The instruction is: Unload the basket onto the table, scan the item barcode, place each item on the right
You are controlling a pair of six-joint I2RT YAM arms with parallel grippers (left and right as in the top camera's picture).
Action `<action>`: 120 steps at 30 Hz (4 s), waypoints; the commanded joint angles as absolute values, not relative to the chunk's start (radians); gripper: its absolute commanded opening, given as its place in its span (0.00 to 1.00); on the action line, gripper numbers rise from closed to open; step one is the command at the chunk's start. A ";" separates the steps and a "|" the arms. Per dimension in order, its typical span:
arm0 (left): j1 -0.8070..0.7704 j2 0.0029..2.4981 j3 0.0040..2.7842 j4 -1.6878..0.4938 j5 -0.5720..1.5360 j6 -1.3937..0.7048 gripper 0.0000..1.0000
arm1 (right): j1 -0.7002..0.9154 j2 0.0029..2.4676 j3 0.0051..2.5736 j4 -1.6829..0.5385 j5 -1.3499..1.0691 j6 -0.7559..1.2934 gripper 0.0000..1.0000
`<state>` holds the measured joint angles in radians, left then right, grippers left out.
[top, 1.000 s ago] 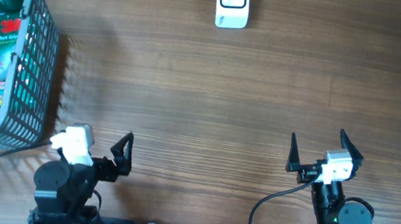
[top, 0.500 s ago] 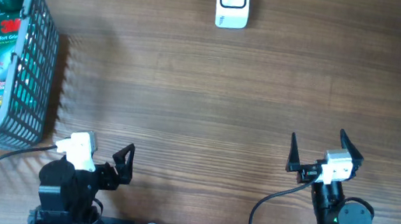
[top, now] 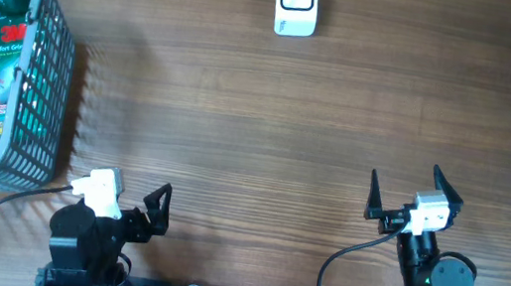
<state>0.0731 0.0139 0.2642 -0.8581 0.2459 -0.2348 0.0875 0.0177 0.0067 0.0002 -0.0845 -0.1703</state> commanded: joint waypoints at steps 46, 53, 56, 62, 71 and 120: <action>0.068 0.009 0.281 -0.858 0.261 -0.244 1.00 | 0.093 0.016 0.006 0.002 -0.075 -0.182 1.00; 0.068 0.009 0.281 -0.858 0.261 -0.244 1.00 | 0.093 0.016 0.006 0.002 -0.075 -0.182 1.00; 0.068 0.009 0.281 -0.858 0.261 -0.244 1.00 | 0.093 0.016 0.006 0.002 -0.075 -0.182 1.00; 0.068 0.009 0.281 -0.857 0.261 -0.244 1.00 | 0.093 0.016 0.006 0.002 -0.075 -0.182 1.00; 0.068 0.009 0.281 -0.858 0.261 -0.244 1.00 | 0.093 0.016 0.006 0.002 -0.075 -0.181 1.00; 0.068 0.009 0.281 -0.858 0.261 -0.244 1.00 | 0.093 0.016 0.005 0.002 -0.075 -0.182 1.00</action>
<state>0.0731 0.0139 0.2642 -0.8604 0.2459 -0.2348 0.0875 0.0177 0.0067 0.0002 -0.0845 -0.1711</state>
